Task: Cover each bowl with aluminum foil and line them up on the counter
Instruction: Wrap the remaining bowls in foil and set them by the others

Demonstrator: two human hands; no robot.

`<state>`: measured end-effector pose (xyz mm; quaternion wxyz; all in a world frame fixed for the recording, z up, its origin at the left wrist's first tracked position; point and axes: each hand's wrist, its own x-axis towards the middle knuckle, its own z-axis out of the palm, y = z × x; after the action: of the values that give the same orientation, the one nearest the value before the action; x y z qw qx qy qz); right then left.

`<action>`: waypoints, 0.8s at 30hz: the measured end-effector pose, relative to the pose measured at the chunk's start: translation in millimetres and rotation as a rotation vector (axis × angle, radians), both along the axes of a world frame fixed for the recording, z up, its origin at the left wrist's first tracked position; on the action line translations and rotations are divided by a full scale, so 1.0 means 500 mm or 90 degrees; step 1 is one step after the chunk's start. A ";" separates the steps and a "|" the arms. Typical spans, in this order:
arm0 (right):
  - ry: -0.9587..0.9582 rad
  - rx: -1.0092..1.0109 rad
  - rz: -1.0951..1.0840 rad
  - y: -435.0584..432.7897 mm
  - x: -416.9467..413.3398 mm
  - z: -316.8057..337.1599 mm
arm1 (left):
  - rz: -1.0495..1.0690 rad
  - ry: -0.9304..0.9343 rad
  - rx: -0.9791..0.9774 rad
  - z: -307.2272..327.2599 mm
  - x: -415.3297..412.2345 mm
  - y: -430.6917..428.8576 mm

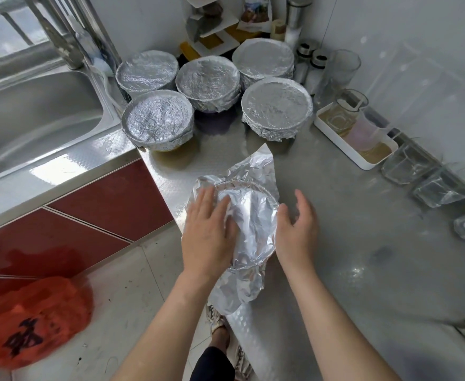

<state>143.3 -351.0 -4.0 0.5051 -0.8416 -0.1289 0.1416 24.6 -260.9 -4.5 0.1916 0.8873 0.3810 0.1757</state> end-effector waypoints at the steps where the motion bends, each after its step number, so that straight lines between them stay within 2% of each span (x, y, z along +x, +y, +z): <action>1: -0.095 -0.009 0.021 0.002 0.006 0.004 | -0.032 -0.011 0.021 0.003 0.001 -0.019; 3: -0.183 -0.048 0.077 0.009 0.014 0.006 | -0.122 -0.022 0.024 0.001 -0.001 -0.068; 5: -0.199 -0.094 0.123 0.013 0.023 0.008 | -0.195 -0.042 0.010 -0.009 -0.010 -0.104; 10: -0.189 -0.180 0.162 0.006 0.039 0.015 | -0.229 -0.077 0.038 -0.018 -0.020 -0.105; 16: -0.032 -0.162 0.050 -0.041 0.008 0.040 | -0.208 -0.040 0.037 0.005 -0.054 -0.077; 24: 0.059 -0.067 0.050 -0.064 0.005 0.015 | -0.189 -0.067 0.036 0.024 -0.074 -0.066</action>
<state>145.8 -382.9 3.7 0.4594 -0.8539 -0.1304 0.2068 -12.6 -293.9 7.5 0.2102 0.9284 0.2297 0.2027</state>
